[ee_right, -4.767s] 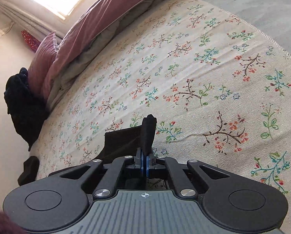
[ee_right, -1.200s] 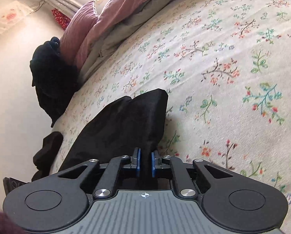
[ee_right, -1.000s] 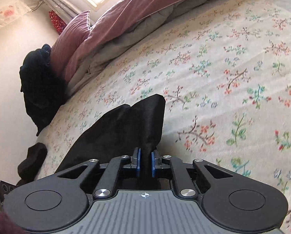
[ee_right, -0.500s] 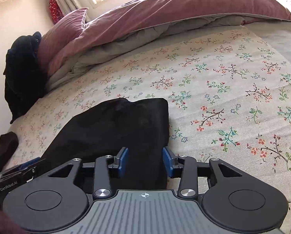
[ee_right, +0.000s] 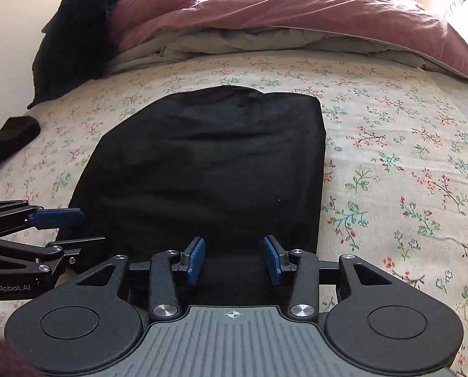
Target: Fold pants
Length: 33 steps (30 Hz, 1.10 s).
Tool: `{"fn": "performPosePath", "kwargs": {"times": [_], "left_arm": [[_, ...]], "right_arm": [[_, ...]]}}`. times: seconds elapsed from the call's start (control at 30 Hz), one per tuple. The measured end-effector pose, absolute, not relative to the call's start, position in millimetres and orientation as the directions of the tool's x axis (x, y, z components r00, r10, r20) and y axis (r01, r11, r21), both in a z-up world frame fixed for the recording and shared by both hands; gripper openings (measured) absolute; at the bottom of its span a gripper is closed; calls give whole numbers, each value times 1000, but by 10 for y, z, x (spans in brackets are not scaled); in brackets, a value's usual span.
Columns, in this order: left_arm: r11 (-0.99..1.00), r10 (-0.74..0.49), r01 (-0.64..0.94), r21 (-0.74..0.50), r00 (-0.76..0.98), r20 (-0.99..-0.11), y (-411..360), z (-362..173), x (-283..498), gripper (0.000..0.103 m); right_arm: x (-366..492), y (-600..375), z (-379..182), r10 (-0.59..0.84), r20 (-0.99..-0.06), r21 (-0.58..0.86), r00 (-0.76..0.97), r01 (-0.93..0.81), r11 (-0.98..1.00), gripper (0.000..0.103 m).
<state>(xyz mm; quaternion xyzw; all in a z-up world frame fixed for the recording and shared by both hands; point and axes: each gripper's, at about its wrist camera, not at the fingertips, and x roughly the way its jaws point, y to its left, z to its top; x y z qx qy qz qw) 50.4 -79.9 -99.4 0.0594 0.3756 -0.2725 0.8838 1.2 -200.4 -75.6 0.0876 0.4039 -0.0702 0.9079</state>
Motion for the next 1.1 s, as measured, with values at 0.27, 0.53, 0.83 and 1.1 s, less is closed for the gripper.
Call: {"fn": "performPosePath", "kwargs": {"times": [0.27,0.53,0.83,1.1], "left_arm": [[922,-304,379,-81,576,-759,-679,-736,71,94],[948,-205,318,10,635,-744,-829,-343,-237,103],[968,-118,247,53,627,-770,-930,-211,-425,103],[971,-94,226,82,669,-737,-1034,-77,-446,103]], "right_arm": [[-586,-1849,-451,-179,-765,22,619,303,953,69],[-1007,-1706,-42,-258,-706,-27,660,338,941,92],[-1160,-1743,161,-314,-720,-26,619,427,904,101],[-1196,-1740,270,-353,-686,-36,637,455,890,101]]}}
